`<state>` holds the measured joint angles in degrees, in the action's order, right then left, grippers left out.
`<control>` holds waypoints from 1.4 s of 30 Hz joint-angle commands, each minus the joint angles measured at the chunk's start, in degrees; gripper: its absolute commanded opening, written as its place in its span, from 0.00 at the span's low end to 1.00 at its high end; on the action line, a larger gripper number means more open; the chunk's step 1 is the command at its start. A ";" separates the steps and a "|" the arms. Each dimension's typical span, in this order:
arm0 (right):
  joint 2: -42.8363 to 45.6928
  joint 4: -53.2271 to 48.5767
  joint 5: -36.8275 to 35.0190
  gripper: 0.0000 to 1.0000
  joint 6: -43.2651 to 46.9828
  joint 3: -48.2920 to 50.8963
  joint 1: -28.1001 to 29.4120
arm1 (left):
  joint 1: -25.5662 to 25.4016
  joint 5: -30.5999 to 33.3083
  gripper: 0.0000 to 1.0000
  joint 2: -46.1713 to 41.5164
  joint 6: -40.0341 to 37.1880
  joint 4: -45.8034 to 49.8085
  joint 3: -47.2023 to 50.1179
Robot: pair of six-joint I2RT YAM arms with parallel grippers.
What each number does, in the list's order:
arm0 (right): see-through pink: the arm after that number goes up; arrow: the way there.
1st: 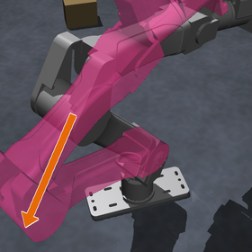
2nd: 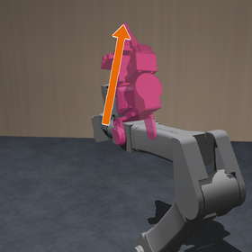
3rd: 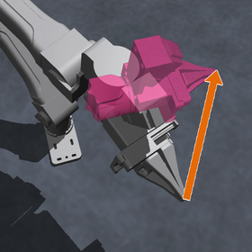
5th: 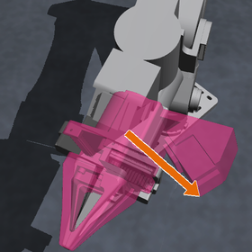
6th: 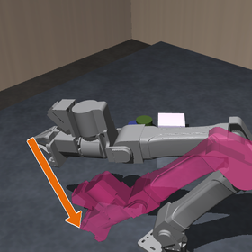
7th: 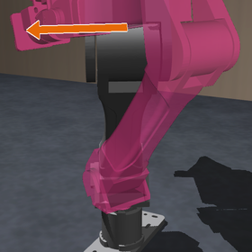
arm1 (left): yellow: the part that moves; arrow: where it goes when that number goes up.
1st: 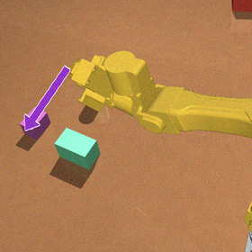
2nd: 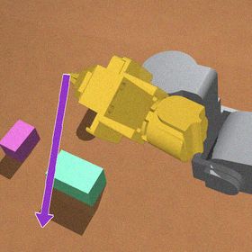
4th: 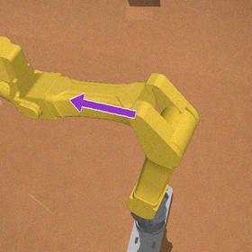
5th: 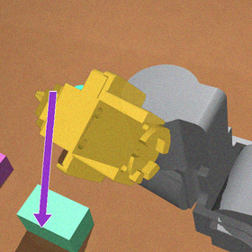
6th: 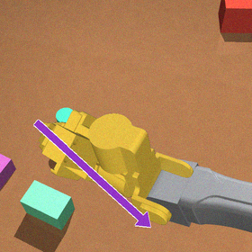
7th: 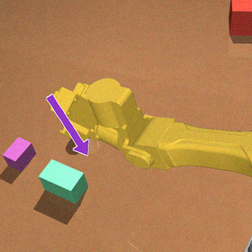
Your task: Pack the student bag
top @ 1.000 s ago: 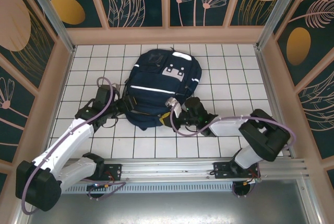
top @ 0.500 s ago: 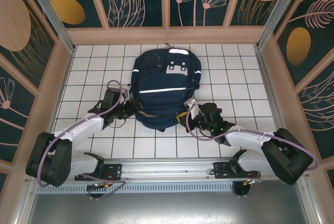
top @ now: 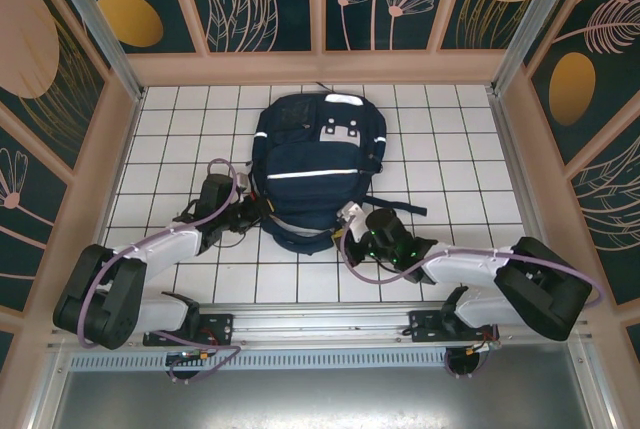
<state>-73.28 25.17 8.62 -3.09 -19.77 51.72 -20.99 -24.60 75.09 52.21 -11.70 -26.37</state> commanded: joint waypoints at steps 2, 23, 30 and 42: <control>-2.31 -1.85 4.11 0.00 3.13 -4.64 3.90 | -0.85 -3.58 0.03 1.59 1.35 -3.38 1.06; 5.25 -2.41 -0.88 0.00 -2.95 0.72 -9.68 | -0.36 -0.93 0.57 0.08 0.49 6.82 -2.54; 6.31 -2.20 -0.58 0.00 -4.11 1.50 -10.94 | -1.04 -4.82 0.47 9.42 3.48 2.39 -5.12; 2.94 -10.76 -0.45 0.00 -0.60 -4.57 0.19 | -1.85 -2.39 0.00 7.40 8.62 -1.38 -5.92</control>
<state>-68.95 16.60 5.54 -5.54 -20.93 48.58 -22.22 -26.35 84.53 59.05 -7.51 -30.87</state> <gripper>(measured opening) 0.051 0.064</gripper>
